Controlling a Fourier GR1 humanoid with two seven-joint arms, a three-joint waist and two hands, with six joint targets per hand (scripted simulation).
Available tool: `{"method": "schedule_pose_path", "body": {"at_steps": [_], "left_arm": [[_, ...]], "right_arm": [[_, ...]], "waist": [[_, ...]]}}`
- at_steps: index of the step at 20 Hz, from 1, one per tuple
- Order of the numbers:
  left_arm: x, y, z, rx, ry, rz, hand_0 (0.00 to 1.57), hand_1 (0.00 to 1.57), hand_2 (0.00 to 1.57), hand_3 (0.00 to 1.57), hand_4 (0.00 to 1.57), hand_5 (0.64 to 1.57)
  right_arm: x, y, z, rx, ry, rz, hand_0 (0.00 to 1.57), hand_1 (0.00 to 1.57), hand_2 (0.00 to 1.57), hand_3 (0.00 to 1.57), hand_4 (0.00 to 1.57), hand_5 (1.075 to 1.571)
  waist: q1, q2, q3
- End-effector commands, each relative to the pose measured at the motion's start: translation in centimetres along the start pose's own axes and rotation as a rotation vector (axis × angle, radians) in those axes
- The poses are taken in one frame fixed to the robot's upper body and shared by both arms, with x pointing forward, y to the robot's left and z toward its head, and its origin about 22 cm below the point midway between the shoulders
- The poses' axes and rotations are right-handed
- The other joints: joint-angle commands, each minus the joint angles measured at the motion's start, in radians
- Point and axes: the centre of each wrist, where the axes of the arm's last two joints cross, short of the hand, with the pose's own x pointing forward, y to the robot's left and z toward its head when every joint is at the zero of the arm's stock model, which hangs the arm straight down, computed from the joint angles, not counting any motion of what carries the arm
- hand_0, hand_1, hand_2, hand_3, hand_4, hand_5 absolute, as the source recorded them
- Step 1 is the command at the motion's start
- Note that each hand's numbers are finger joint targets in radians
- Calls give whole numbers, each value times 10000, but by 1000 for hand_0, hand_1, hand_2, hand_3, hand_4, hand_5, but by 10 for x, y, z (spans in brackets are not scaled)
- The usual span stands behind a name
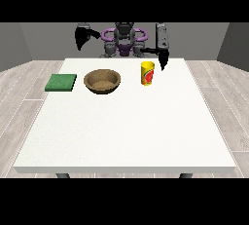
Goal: Pick the cup and pour the ball into the bowl, then pick the bowl and place it on the pad
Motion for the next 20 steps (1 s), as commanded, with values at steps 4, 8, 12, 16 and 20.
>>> {"method": "schedule_pose_path", "body": {"at_steps": [4,8,12,16,20], "left_arm": [[-30,8,0,146,631,-237,0,0,0,0,0,1537],[-50,10,12,452,578,-437,0,0,0,0,0,1530],[-50,-2,1,640,839,-434,0,0,0,0,0,1526],[-55,12,-2,399,403,-195,0,0,0,0,0,1530],[-55,23,-11,729,-68,-500,0,0,0,0,0,1532]], "right_arm": [[-14,-13,-4,67,293,120,0,0,402,600,661,1565],[-10,-10,-6,149,299,243,0,0,413,589,637,1563],[-19,-31,-5,289,882,209,0,0,361,545,637,1566],[-26,-47,-14,-222,28,248,0,0,386,543,633,1568],[3,-61,-35,-7,-354,222,0,0,342,520,621,1568]], "waist": [[-290,-426,2],[-549,-264,-1],[-698,-733,2],[-396,-21,2],[-650,455,0]]}}
